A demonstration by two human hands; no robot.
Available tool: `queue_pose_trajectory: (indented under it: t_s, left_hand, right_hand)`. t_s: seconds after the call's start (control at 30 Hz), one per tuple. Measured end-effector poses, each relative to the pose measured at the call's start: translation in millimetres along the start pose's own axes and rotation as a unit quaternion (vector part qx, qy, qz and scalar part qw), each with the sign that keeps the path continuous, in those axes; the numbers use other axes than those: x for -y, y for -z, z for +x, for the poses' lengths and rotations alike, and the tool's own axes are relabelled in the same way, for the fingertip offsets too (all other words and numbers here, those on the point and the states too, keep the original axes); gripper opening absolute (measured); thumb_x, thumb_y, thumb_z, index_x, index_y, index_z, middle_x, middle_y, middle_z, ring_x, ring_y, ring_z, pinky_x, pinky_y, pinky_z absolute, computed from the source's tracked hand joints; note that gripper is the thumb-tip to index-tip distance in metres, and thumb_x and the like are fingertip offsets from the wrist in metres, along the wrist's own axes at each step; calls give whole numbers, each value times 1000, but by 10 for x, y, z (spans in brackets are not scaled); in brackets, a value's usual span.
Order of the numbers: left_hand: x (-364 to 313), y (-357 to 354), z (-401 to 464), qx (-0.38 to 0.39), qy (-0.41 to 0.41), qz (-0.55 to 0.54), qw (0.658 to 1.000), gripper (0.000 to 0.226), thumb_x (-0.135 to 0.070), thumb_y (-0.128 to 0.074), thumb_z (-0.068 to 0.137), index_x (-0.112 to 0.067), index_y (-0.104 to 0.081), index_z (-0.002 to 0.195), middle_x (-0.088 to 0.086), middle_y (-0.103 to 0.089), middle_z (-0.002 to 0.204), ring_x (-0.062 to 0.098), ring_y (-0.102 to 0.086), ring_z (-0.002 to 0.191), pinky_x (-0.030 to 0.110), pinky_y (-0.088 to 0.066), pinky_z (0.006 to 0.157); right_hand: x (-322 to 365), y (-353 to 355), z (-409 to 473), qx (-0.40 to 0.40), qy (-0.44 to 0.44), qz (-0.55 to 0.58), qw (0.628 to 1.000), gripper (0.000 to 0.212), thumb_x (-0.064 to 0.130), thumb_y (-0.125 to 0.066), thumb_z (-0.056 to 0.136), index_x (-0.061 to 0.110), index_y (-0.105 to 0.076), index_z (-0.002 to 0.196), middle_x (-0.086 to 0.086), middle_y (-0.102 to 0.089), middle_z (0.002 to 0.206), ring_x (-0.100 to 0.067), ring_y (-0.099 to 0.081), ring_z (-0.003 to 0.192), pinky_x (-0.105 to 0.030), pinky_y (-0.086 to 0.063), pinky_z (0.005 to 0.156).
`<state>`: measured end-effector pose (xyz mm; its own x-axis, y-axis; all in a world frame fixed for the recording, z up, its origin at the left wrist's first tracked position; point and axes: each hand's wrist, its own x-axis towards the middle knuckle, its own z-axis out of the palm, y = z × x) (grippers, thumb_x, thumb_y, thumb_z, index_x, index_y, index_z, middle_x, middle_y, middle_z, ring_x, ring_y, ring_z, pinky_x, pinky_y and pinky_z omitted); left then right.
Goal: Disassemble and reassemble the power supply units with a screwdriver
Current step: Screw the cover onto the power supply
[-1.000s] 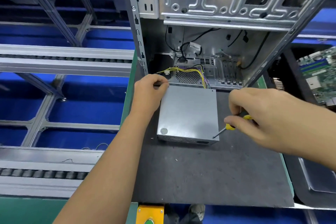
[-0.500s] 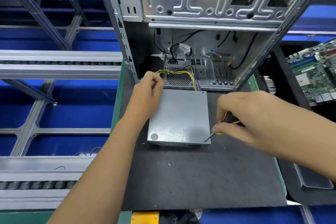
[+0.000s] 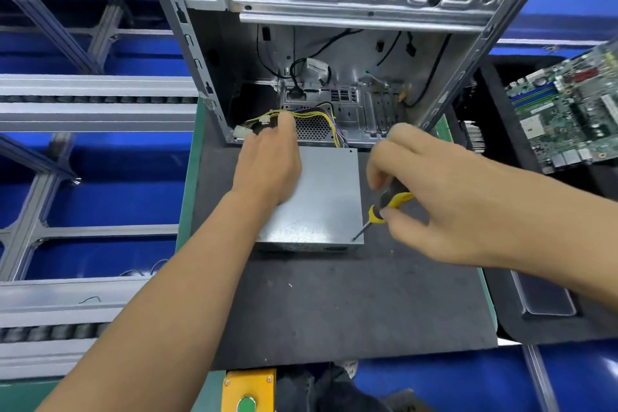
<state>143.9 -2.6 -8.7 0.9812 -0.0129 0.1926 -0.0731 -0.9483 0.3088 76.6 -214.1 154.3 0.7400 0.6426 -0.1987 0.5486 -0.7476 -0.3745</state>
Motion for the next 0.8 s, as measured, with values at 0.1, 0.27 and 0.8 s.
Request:
queue_pose_trajectory:
  t_s: [0.1, 0.27, 0.8]
  left_hand:
    - [1, -24, 22, -6, 0, 21, 1000, 11, -3, -40, 98, -10, -38, 106, 14, -64, 78, 31, -36, 62, 43, -30, 71]
    - [-24, -2, 31, -26, -8, -14, 1000, 12, -2, -39, 97, -12, -35, 101, 17, -62, 73, 33, -36, 59, 40, -26, 67]
    - [458, -106, -501, -25, 261, -576, 774, 10, -27, -40, 98, -22, -38, 90, -5, -71, 114, 18, -63, 98, 38, -48, 88]
  right_hand:
    - [46, -5, 32, 11, -13, -36, 999, 19, 49, -50, 86, 30, -44, 89, 13, -49, 83, -16, -50, 79, -34, -45, 73]
    - [54, 3, 25, -19, -37, -78, 996, 37, 65, -37, 83, 29, -44, 85, 10, -57, 75, -25, -57, 79, -39, -50, 69]
    - [22, -190, 11, -116, 9, -15, 993, 36, 54, -74, 75, 28, -49, 75, 13, -52, 47, 1, -58, 52, -21, -38, 44]
